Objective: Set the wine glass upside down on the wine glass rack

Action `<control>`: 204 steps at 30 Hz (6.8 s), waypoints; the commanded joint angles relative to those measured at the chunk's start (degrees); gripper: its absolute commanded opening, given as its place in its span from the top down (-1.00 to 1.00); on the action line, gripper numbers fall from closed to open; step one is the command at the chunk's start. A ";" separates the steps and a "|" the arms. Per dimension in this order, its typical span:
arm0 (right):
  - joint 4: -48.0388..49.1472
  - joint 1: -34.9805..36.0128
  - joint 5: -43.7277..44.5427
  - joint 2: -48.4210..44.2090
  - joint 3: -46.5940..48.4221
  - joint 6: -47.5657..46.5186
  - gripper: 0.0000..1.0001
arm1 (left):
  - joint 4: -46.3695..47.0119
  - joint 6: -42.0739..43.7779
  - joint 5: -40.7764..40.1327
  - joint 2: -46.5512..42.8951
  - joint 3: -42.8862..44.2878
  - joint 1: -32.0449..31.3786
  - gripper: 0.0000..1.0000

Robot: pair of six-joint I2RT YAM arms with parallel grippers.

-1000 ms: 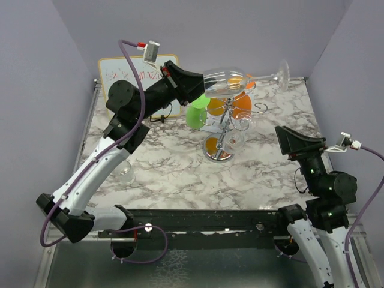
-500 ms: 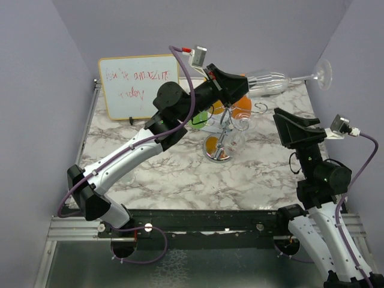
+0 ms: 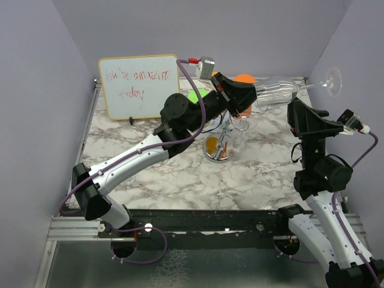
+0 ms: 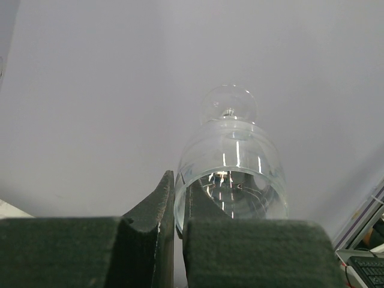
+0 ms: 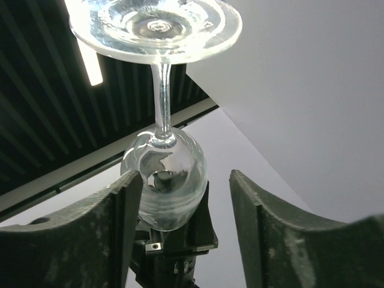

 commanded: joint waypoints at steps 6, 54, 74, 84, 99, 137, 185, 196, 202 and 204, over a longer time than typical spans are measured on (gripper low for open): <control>6.22 0.05 3.37 1.96 3.45 1.57 -0.06 | 5.53 0.44 0.04 -1.76 -1.92 -0.39 1.00; -26.82 0.05 -47.87 -7.64 11.93 -36.85 0.99 | -31.39 6.22 3.79 -33.42 -19.25 -0.43 -0.93; -69.58 0.06 -47.61 -7.34 14.34 -64.19 0.99 | -28.68 8.57 -2.98 -32.21 -23.53 -0.43 -0.94; -80.74 0.05 -9.58 -4.13 21.56 -63.70 0.99 | -35.09 9.74 -18.41 -33.95 -24.15 -0.41 -0.94; -65.77 0.08 8.31 8.79 17.46 -61.02 0.99 | -39.09 12.14 -22.66 -34.12 -24.14 -0.43 -0.95; -48.02 0.00 -20.94 11.05 7.88 -69.07 0.99 | -39.96 10.91 -33.15 -25.84 -21.51 -0.37 -0.97; -38.34 -0.12 -42.13 8.87 2.43 -60.72 0.99 | -37.39 11.55 -39.82 -18.82 -19.91 -0.17 -0.75; -37.80 -0.06 -44.23 6.31 1.94 -59.44 0.99 | -37.51 11.51 -40.00 -18.94 -20.04 0.00 -0.71; -37.74 -0.09 -47.12 4.77 1.25 -60.02 0.99 | -37.59 11.51 -39.78 -18.74 -19.91 0.18 -0.70; -37.74 -0.12 -48.20 4.73 1.23 -60.21 0.99 | -37.58 11.51 -39.81 -18.63 -19.90 0.18 -0.69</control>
